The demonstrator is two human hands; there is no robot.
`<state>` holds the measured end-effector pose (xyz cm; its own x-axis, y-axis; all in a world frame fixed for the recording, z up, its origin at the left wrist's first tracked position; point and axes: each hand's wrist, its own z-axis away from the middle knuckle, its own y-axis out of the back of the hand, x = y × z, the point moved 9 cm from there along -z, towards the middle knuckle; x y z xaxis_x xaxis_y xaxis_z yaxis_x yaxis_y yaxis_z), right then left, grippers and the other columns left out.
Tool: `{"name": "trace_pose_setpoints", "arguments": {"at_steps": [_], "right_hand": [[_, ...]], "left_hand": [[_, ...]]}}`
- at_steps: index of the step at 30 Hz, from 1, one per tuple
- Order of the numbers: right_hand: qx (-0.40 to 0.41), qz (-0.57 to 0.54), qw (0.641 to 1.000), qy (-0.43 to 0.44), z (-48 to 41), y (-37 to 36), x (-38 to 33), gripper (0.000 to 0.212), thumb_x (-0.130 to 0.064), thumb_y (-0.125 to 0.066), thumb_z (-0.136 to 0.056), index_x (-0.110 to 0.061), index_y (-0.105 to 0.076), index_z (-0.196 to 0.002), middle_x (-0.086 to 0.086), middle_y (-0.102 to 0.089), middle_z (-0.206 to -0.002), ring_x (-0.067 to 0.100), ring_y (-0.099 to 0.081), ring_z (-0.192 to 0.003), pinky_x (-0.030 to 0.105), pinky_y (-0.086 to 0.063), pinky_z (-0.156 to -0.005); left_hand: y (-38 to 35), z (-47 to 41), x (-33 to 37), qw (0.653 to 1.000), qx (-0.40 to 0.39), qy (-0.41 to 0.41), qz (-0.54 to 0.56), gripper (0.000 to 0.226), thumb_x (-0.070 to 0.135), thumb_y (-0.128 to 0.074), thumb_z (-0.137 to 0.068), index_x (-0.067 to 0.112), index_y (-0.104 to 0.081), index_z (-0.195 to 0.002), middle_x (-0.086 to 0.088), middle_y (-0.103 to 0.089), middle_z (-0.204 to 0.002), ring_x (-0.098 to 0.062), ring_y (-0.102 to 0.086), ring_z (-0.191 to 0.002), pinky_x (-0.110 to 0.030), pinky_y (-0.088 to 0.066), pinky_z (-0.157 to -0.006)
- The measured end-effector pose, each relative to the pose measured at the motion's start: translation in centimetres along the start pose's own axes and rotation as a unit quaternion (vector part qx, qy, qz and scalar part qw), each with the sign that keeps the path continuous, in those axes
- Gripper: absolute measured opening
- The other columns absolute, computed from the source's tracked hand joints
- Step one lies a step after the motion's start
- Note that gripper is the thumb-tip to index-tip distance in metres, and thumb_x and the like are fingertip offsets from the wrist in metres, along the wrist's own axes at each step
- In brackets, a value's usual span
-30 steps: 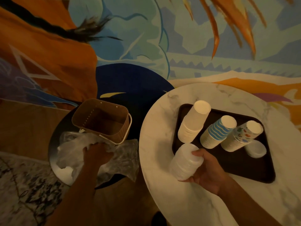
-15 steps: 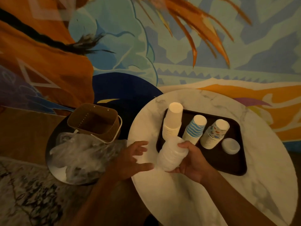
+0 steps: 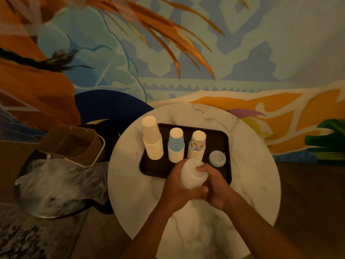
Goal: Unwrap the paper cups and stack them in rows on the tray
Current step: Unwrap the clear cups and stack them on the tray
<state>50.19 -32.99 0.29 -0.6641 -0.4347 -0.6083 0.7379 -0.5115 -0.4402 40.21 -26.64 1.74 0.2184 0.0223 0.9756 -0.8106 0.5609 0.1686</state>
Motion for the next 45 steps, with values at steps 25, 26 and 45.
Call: {"name": "trace_pose_setpoints", "arguments": {"at_steps": [25,26,45], "right_hand": [[0.086,0.438,0.878,0.173,4.1,12.4,-7.6,0.044,-0.055,-0.090,-0.066,-0.037,-0.076,-0.105,-0.017,-0.074,-0.092,0.001,-0.069,-0.085,0.016,-0.052,-0.070],[0.087,0.460,0.866,0.179,4.1,12.2,-7.8,0.046,-0.055,-0.090,-0.066,-0.035,-0.076,-0.105,-0.017,-0.074,-0.092,0.000,-0.069,-0.085,0.014,-0.051,-0.070],[0.064,0.543,0.829,0.116,3.1,9.3,-9.4,0.051,-0.065,-0.081,-0.072,-0.028,-0.073,-0.107,-0.006,-0.074,-0.100,0.014,-0.074,-0.083,0.031,-0.064,-0.069]], "left_hand": [[-12.3,0.0,-2.8,0.998,-0.015,0.066,-0.014,0.082,0.020,-0.095,-0.068,0.030,-0.050,-0.136,0.008,-0.066,-0.125,-0.004,-0.065,-0.113,-0.020,-0.055,-0.086],[-12.3,0.1,-3.1,0.997,-0.017,0.072,-0.015,0.083,0.021,-0.096,-0.067,0.032,-0.051,-0.135,0.009,-0.067,-0.124,-0.004,-0.065,-0.112,-0.021,-0.055,-0.086],[-10.6,-0.8,-1.6,0.992,-0.111,0.055,-0.034,0.080,0.028,-0.096,-0.067,0.038,-0.054,-0.135,0.018,-0.066,-0.125,0.007,-0.061,-0.112,-0.010,-0.050,-0.082]]}}
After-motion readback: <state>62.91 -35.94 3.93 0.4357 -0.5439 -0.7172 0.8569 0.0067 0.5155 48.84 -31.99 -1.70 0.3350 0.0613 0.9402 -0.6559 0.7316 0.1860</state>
